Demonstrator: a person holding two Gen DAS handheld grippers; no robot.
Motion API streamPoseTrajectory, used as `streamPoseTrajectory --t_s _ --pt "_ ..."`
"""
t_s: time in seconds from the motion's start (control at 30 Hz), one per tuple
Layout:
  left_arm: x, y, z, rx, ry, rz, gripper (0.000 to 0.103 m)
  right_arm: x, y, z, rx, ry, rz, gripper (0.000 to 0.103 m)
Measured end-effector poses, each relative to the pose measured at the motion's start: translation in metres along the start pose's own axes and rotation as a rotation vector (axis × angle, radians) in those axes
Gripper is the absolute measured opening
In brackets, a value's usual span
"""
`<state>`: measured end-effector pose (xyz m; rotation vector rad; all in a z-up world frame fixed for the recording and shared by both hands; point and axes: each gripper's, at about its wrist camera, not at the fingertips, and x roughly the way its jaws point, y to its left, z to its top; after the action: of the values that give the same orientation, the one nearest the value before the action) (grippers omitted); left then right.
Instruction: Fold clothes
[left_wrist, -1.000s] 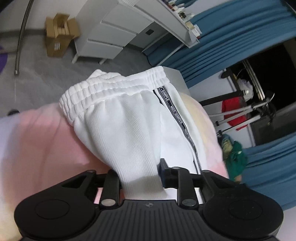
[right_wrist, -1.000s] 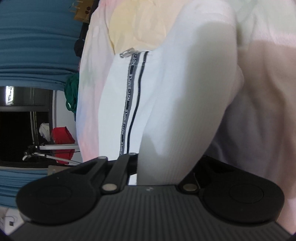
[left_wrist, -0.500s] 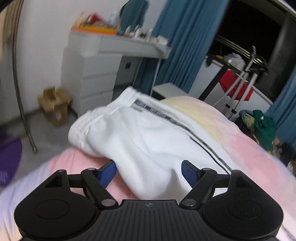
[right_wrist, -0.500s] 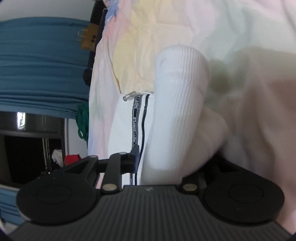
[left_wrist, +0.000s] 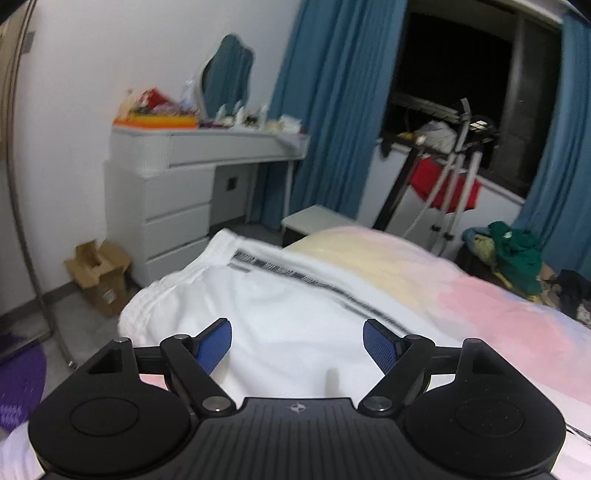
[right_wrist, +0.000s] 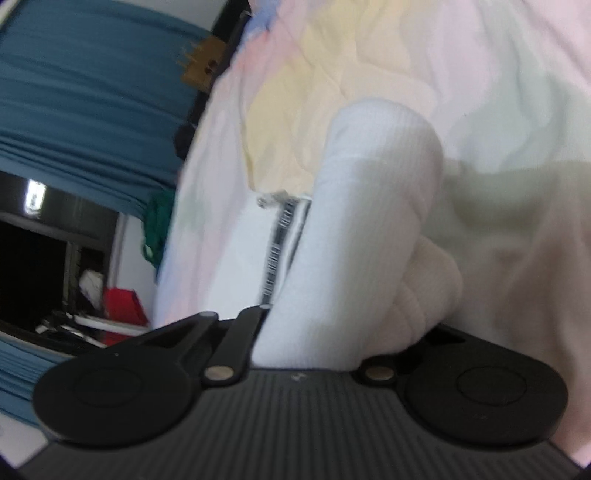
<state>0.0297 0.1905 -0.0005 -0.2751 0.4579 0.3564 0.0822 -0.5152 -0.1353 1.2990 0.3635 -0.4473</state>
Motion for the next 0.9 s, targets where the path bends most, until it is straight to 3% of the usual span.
streamPoseTrajectory --t_s 0.13,0.43,0.67,0.9 --pt "0.001 -0.019 -0.004 0.057 0.005 -0.07 0.081 -0.008 0.019 -0.001 -0.068 -0.053 0.035 0.011" --pt "0.025 -0.079 -0.045 0.253 0.06 -0.169 0.081 -0.022 0.046 -0.006 -0.304 -0.121 0.01 0.011" --pt "0.062 -0.115 -0.087 0.433 0.22 -0.116 0.082 -0.035 0.077 -0.02 -0.489 -0.197 0.02 0.011" --pt "0.064 -0.11 -0.085 0.417 0.23 -0.134 0.082 -0.065 0.146 -0.075 -0.823 -0.331 0.097 0.011"
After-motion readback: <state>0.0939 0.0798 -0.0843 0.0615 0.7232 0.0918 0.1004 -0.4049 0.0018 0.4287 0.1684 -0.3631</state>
